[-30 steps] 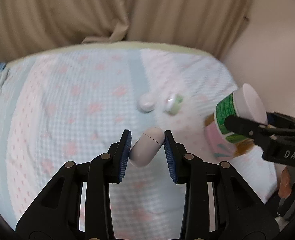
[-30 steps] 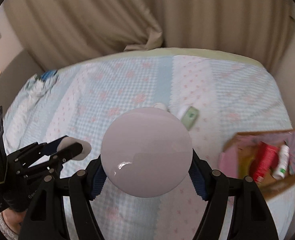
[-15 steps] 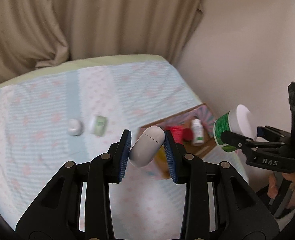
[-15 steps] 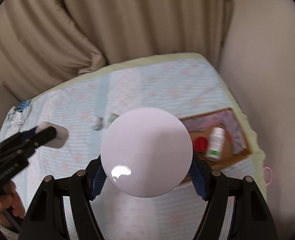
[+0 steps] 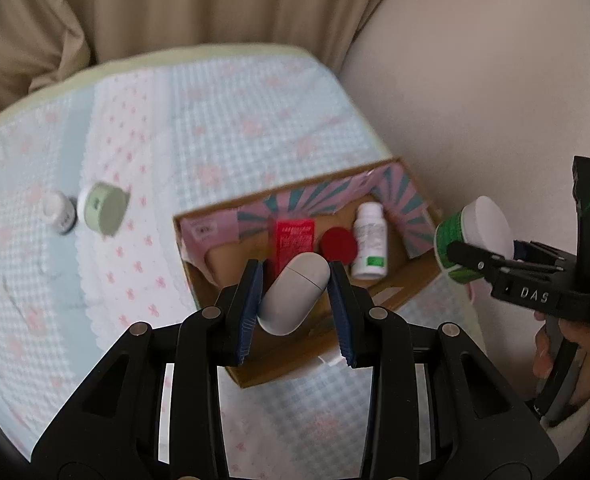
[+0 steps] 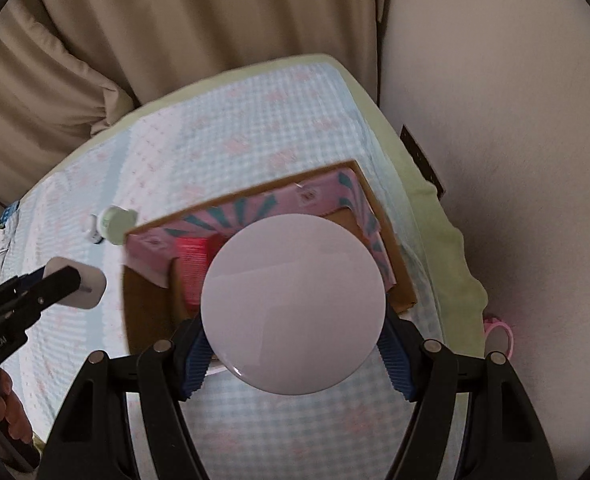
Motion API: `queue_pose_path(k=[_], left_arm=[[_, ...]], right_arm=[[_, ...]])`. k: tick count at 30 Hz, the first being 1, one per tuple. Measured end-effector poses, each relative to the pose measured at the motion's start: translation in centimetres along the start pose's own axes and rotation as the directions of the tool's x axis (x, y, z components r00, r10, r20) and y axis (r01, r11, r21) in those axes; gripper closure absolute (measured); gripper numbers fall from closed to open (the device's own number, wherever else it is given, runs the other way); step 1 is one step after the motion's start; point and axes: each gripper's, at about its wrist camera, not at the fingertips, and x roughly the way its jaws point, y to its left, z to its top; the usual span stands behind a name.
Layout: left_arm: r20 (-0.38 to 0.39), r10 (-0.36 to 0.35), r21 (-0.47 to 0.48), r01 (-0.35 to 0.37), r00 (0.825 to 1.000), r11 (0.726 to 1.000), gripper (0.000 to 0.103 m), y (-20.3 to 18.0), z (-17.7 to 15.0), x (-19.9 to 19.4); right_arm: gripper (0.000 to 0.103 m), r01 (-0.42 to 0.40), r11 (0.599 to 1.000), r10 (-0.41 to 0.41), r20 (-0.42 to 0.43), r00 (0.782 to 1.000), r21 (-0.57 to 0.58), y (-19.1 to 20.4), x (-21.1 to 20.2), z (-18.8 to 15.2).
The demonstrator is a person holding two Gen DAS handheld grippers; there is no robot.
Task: Organize rigid objects
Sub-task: 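Carry earbud case and green-labelled white jar into the cardboard box and open both tools, then lift both tools away from the box toward the two remaining jars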
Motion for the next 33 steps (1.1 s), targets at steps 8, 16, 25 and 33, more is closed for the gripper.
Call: queue_pose_path(k=[8,16,25,33], left_arm=[[-0.094,0.048,-0.051,-0.053,0.994,0.997,0.073,1.1,-0.7,4.9],[-0.135,0.056,-0.051,-0.063,0.989,0.997,0.059,1.2,-0.3,6.1],[-0.095,0.085,-0.070,-0.092,0.992,0.993,0.000,1.9,-1.0,3.2],[-0.054,0.098,-0.063,-0.101,0.994,0.993,0.000,2.7,-2.1,-1.0]], right_arm=[[0.035,-0.015,1.000,0.015,-0.078,0.997,0.000,-2.6,5.8,0.4],[0.000,-0.030,1.000,0.030,-0.044,0.999,0.005,-3.1,6.7,1.0],[0.000,0.008,1.000,-0.008,0.057,0.998,-0.005,-2.7,3.4,0.8],[0.000,0.006,1.000,-0.007,0.062,0.998,0.014,-1.7,1.0,0.1]])
